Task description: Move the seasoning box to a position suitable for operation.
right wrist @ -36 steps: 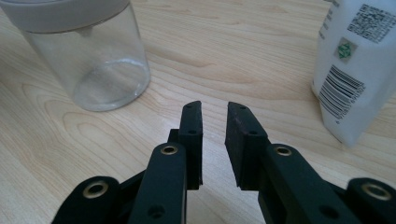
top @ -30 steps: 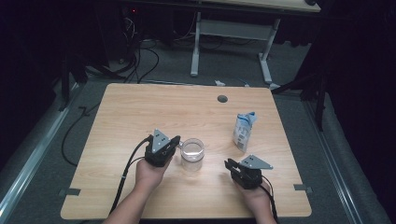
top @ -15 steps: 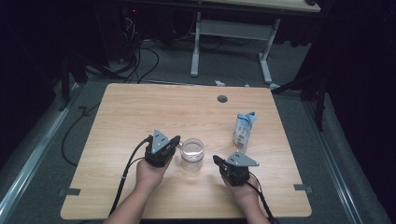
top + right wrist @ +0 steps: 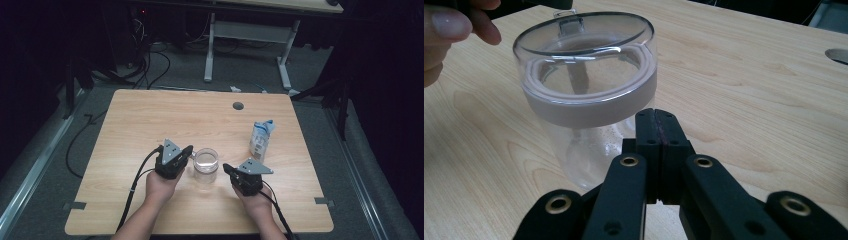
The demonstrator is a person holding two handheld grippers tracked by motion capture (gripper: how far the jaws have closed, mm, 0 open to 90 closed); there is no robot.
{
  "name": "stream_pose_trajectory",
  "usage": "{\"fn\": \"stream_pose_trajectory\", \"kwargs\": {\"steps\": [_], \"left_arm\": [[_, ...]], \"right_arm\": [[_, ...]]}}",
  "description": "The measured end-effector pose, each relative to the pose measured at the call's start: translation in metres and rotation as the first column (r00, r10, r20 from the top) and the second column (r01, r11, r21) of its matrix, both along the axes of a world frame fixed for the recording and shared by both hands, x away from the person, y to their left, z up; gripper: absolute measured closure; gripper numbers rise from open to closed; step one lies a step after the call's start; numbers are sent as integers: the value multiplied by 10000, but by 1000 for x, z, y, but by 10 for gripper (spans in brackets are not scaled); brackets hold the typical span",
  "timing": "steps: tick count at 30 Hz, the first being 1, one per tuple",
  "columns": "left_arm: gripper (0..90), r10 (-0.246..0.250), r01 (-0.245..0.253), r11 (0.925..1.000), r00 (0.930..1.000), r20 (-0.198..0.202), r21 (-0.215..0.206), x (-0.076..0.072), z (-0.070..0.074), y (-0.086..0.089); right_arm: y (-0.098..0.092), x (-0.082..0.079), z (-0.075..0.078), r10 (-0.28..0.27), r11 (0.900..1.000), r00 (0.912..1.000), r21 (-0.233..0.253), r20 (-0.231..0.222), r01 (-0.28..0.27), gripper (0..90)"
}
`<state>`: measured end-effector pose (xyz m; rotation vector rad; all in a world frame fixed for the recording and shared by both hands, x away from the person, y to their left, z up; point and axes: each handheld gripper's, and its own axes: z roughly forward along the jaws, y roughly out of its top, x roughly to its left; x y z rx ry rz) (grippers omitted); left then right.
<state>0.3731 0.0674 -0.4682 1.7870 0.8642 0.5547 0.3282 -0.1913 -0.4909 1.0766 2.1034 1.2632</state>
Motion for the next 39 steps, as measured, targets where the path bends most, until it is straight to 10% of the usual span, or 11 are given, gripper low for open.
{"fn": "stream_pose_trajectory", "kwargs": {"steps": [39], "left_arm": [[900,37,-37,10000,10000,-7,-87,2,-2,-1]], "right_arm": [[8,2,8,304,9995,9994,45,163,-305,897]]}}
